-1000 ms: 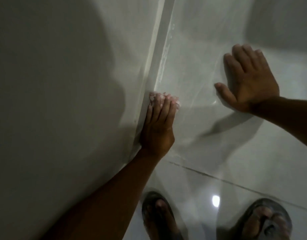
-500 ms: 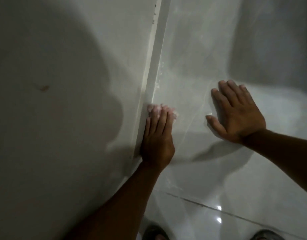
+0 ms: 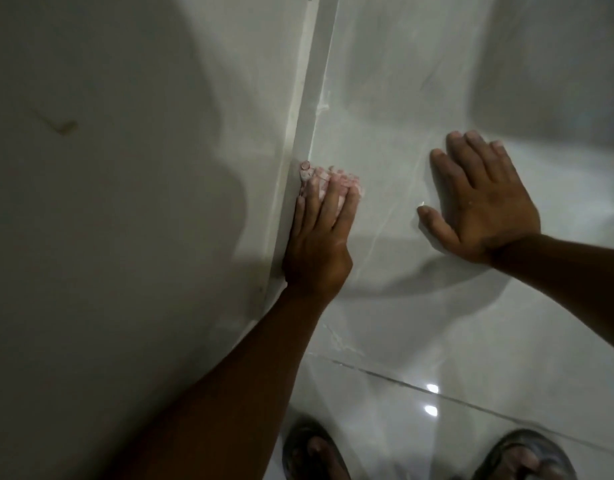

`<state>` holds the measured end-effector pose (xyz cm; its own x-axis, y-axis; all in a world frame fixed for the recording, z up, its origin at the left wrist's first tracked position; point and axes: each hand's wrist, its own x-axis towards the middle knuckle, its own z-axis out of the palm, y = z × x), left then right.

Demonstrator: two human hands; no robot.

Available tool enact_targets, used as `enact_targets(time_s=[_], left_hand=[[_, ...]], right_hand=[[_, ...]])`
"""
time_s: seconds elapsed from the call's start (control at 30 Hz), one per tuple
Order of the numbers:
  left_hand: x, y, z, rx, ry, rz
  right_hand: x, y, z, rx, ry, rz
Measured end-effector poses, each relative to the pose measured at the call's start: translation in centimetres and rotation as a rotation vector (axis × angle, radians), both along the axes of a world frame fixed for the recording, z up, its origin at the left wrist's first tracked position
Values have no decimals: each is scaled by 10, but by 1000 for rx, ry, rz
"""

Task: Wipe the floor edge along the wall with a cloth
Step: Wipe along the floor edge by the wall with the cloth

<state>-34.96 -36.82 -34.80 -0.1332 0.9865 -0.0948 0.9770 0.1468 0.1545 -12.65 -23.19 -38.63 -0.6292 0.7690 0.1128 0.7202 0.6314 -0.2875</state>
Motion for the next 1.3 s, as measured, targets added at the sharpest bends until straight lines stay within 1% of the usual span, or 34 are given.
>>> enact_targets(time_s=[0.07,0.2,0.23,0.33,0.4,0.47,0.6,0.7,0.83,0.9,0.97,1.07,1.13,1.2,1.23,1.3], left_hand=[[-5,25,-1,-4,9,-17],[-12,102,-4,-2,122,-56],[-11,118,-3,6,149,-87],[-2,144,-1,4,158,-286],[0,151,-1,-16,142,-333],[-6,159,-1,-16,155,-288],[-18,166,-4,-3,157,-92],[-13,123,-2,36,112,-37],[-2,31,1,5,16,-10],[-3,16,-2,-17,-3,-17],[-3,29,-1,-62,44,-44],[-12,97,0,-60,150,-124],[-20,157,1,-38,143,-111],[-20,193,2,-29,110,-68],[-18,197,1,-17,93,-43],[-17,176,0,41,76,-17]], right_hand=[[0,1,0,-9,2,3],[1,1,1,-20,-10,-3],[0,1,1,-18,-6,-3],[-2,1,3,-26,-2,-5],[-1,1,5,-45,-22,-11],[-1,1,6,-64,-29,-12],[-1,1,5,-61,-22,-5],[-1,2,6,-64,-3,-6],[0,0,7,-49,-4,-6],[-1,0,6,-53,-9,-9],[-2,1,3,-58,-5,-12],[-1,1,5,-54,-21,-13],[-1,1,4,-58,-19,-12],[0,2,4,-49,-8,-11],[0,1,4,-43,-3,-10],[0,0,5,-46,8,-9]])
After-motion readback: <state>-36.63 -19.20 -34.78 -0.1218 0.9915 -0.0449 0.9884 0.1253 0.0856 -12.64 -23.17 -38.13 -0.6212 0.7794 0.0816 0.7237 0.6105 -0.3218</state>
